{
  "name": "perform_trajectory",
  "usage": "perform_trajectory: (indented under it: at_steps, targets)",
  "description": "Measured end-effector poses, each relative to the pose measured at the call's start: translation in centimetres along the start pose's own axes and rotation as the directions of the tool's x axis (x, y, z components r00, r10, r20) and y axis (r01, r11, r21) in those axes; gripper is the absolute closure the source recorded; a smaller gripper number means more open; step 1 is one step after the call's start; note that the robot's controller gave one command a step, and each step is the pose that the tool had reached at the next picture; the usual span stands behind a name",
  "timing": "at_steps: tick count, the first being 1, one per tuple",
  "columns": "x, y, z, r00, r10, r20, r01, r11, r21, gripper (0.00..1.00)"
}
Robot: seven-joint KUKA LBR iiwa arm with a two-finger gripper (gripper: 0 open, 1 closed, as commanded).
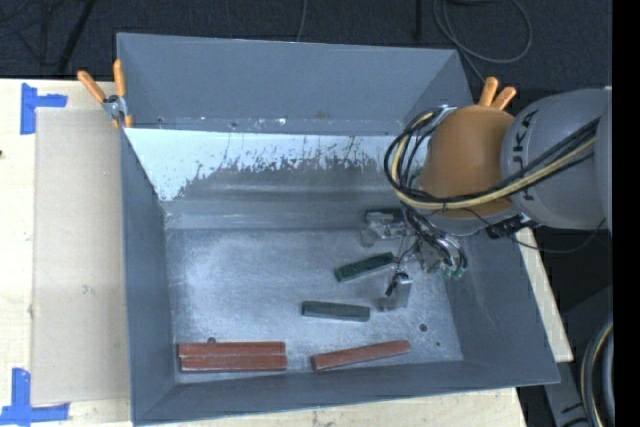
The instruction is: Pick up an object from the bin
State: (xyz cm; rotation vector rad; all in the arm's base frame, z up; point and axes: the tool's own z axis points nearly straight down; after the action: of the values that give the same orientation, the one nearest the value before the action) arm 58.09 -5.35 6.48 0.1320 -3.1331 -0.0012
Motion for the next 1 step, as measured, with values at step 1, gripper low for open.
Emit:
perform_trajectory:
  at_steps: [1]
  targets:
    - [-0.17, -0.01, -0.52, 1.000, 0.000, 0.006, 0.000, 1.000, 0.001, 1.00]
